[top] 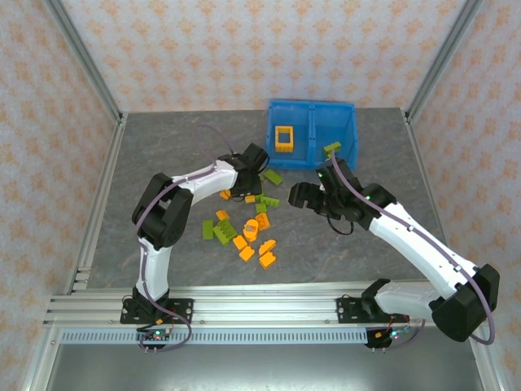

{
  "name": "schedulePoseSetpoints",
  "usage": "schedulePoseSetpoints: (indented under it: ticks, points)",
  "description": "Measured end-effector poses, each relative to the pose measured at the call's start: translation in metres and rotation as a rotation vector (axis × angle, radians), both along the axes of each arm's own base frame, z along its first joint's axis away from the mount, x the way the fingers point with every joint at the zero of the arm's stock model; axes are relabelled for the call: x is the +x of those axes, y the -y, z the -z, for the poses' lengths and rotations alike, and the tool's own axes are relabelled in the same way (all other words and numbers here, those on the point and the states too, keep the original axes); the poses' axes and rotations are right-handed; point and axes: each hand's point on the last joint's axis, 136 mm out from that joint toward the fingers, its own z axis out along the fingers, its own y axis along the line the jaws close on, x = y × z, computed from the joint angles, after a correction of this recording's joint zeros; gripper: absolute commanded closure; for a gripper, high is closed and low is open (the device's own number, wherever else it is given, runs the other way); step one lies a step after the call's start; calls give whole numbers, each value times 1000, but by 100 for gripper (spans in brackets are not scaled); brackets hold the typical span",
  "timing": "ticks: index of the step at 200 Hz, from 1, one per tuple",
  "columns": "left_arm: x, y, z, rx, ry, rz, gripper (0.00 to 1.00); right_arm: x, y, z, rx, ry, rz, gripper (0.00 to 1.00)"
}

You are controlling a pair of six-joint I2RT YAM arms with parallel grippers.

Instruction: Sort the legos into containers by color

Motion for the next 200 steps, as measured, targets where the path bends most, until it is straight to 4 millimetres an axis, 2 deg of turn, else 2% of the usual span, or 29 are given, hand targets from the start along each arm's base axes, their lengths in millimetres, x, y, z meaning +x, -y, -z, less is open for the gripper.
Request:
schedulePoseSetpoints:
  ticks: [27, 57, 88, 139, 152, 163, 200]
  points:
    - [-15, -13, 10, 30, -36, -4, 48, 0, 0, 3, -7, -10, 0, 11]
    - [-22, -18, 17, 51, -60, 7, 48, 1, -1, 5, -11, -16, -1, 11]
    - [-22, -18, 17, 55, -60, 13, 69, 1, -1, 5, -12, -16, 0, 11]
    - [-23, -18, 9, 48, -53, 17, 73, 1, -1, 5, -11, -14, -1, 12]
    - [-20, -16, -8, 33, -28, 17, 73, 1, -1, 1, 0, 0, 0, 11]
    - [-10, -10, -34, 3, 24, 18, 73, 2, 0, -7, 19, 34, 5, 11]
    - [45, 28, -155, -140, 307, 50, 73, -1, 14, -44, 90, 185, 53, 11]
